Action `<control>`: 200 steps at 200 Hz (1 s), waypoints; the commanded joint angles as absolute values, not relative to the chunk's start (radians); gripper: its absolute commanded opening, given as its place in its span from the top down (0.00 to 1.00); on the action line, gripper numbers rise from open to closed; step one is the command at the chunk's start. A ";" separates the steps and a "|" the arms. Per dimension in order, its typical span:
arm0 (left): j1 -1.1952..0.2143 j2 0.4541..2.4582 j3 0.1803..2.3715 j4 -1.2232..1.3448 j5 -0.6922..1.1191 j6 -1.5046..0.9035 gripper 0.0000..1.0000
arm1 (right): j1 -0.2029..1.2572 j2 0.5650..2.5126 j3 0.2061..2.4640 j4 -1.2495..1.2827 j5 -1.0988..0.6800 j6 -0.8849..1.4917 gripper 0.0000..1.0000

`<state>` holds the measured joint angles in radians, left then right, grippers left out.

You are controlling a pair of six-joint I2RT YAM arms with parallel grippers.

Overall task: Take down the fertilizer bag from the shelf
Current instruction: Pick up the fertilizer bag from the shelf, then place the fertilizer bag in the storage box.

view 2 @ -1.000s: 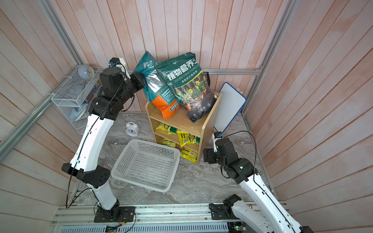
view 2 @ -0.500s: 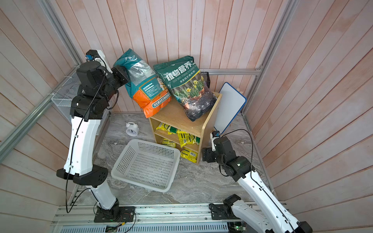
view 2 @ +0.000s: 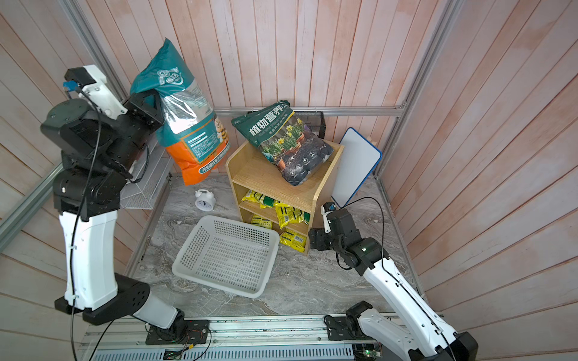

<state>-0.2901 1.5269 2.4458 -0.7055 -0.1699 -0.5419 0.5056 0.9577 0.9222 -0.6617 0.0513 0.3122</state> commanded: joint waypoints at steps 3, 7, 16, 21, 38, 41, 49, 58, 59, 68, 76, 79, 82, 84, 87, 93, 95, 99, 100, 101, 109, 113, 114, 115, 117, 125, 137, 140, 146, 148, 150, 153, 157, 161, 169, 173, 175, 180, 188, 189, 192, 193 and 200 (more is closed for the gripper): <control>-0.281 1.359 2.277 -0.553 -0.219 -0.532 1.00 | 0.501 0.965 0.969 -0.637 0.016 0.301 0.16; -0.281 1.329 2.230 -0.551 -0.233 -0.525 1.00 | 0.502 0.964 0.968 -0.636 0.014 0.302 0.16; -0.283 1.262 2.118 -0.535 -0.270 -0.507 1.00 | 0.503 0.958 0.966 -0.631 0.007 0.307 0.16; -0.283 1.233 2.059 -0.525 -0.289 -0.496 1.00 | 0.503 0.954 0.965 -0.628 0.004 0.310 0.16; -0.284 1.128 1.886 -0.514 -0.352 -0.469 1.00 | 0.503 0.940 0.961 -0.627 0.003 0.314 0.16; -0.284 1.110 1.863 -0.520 -0.361 -0.466 1.00 | 0.503 0.937 0.959 -0.628 0.003 0.315 0.16; -0.284 1.075 1.804 -0.540 -0.380 -0.466 1.00 | 0.503 0.932 0.959 -0.632 0.006 0.316 0.16; -0.284 1.039 1.734 -0.558 -0.382 -0.476 1.00 | 0.503 0.927 0.956 -0.634 0.006 0.317 0.16; -0.284 1.036 1.726 -0.560 -0.381 -0.477 1.00 | 0.503 0.927 0.956 -0.635 0.005 0.317 0.16; -0.284 1.000 1.643 -0.567 -0.372 -0.506 1.00 | 0.503 0.924 0.956 -0.638 0.005 0.319 0.16; -0.284 0.966 1.561 -0.558 -0.355 -0.531 1.00 | 0.505 0.921 0.959 -0.644 0.003 0.322 0.16; -0.285 0.954 1.531 -0.555 -0.350 -0.545 1.00 | 0.505 0.922 0.960 -0.647 0.003 0.324 0.16; -0.285 0.942 1.500 -0.549 -0.345 -0.557 1.00 | 0.505 0.921 0.961 -0.650 0.002 0.324 0.16; -0.285 0.935 1.479 -0.543 -0.342 -0.567 1.00 | 0.505 0.920 0.962 -0.651 0.002 0.325 0.16; -0.285 0.921 1.447 -0.534 -0.337 -0.578 1.00 | 0.505 0.917 0.963 -0.653 0.001 0.326 0.16; -0.285 0.900 1.386 -0.515 -0.325 -0.601 1.00 | 0.505 0.913 0.963 -0.655 0.000 0.327 0.16; -0.285 0.893 1.368 -0.510 -0.323 -0.605 1.00 | 0.505 0.910 0.963 -0.655 0.000 0.328 0.16; -0.287 0.879 1.331 -0.498 -0.319 -0.619 1.00 | 0.505 0.905 0.960 -0.654 0.000 0.329 0.16; -0.288 0.877 1.322 -0.495 -0.318 -0.623 1.00 | 0.506 0.904 0.959 -0.654 0.000 0.330 0.16; -0.288 0.875 1.313 -0.491 -0.317 -0.627 1.00 | 0.505 0.903 0.959 -0.654 0.000 0.330 0.16; -0.290 0.855 1.248 -0.468 -0.301 -0.643 1.00 | 0.506 0.894 0.952 -0.651 0.000 0.333 0.16; -0.289 0.849 1.221 -0.455 -0.296 -0.648 1.00 | 0.506 0.889 0.949 -0.651 0.002 0.334 0.16; -0.290 0.846 1.215 -0.453 -0.294 -0.648 1.00 | 0.506 0.889 0.948 -0.652 0.003 0.334 0.16; -0.290 0.844 1.208 -0.451 -0.294 -0.650 1.00 | 0.505 0.887 0.947 -0.652 0.003 0.334 0.16; -0.291 0.841 1.197 -0.444 -0.292 -0.652 1.00 | 0.506 0.886 0.946 -0.653 0.004 0.334 0.16; -0.293 0.829 1.142 -0.411 -0.285 -0.659 1.00 | 0.506 0.879 0.942 -0.659 0.007 0.338 0.16; -0.294 0.808 1.070 -0.350 -0.276 -0.649 1.00 | 0.506 0.870 0.932 -0.668 0.009 0.340 0.16; -0.294 0.802 1.055 -0.339 -0.274 -0.647 1.00 | 0.506 0.866 0.930 -0.669 0.011 0.341 0.16; -0.293 0.797 1.030 -0.321 -0.270 -0.642 1.00 | 0.507 0.862 0.924 -0.674 0.013 0.344 0.16; -0.293 0.795 1.020 -0.316 -0.271 -0.641 1.00 | 0.507 0.861 0.922 -0.676 0.014 0.344 0.16; -0.293 0.794 1.012 -0.312 -0.271 -0.639 1.00 | 0.506 0.860 0.921 -0.678 0.015 0.344 0.16; -0.293 0.792 1.001 -0.307 -0.271 -0.635 1.00 | 0.506 0.858 0.918 -0.680 0.016 0.345 0.16; -0.293 0.789 0.987 -0.303 -0.272 -0.627 1.00 | 0.506 0.855 0.915 -0.683 0.018 0.346 0.16; -0.293 0.789 0.974 -0.304 -0.275 -0.621 1.00 | 0.506 0.851 0.912 -0.685 0.018 0.347 0.16; -0.293 0.787 0.951 -0.315 -0.289 -0.610 1.00 | 0.506 0.846 0.906 -0.687 0.020 0.348 0.16; -0.293 0.786 0.939 -0.320 -0.294 -0.601 1.00 | 0.506 0.843 0.904 -0.687 0.020 0.349 0.16; -0.293 0.785 0.933 -0.323 -0.297 -0.595 1.00 | 0.506 0.842 0.903 -0.687 0.020 0.348 0.16; -0.293 0.781 0.917 -0.334 -0.307 -0.585 1.00 | 0.506 0.839 0.902 -0.688 0.018 0.349 0.16; -0.293 0.773 0.893 -0.347 -0.325 -0.577 1.00 | 0.506 0.836 0.901 -0.689 0.017 0.350 0.16; -0.293 0.771 0.889 -0.347 -0.327 -0.575 1.00 | 0.506 0.836 0.902 -0.690 0.017 0.350 0.16; -0.293 0.764 0.878 -0.349 -0.331 -0.568 1.00 | 0.506 0.837 0.901 -0.690 0.017 0.350 0.16; -0.293 0.763 0.875 -0.350 -0.332 -0.567 1.00 | 0.506 0.836 0.901 -0.690 0.016 0.350 0.16; -0.293 0.750 0.853 -0.349 -0.343 -0.553 1.00 | 0.506 0.837 0.901 -0.690 0.015 0.348 0.16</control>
<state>-0.2955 0.8108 0.8867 -0.5259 -0.2749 -0.5995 0.5060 0.8471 0.9146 -0.6632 0.0135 0.3401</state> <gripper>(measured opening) 0.047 0.841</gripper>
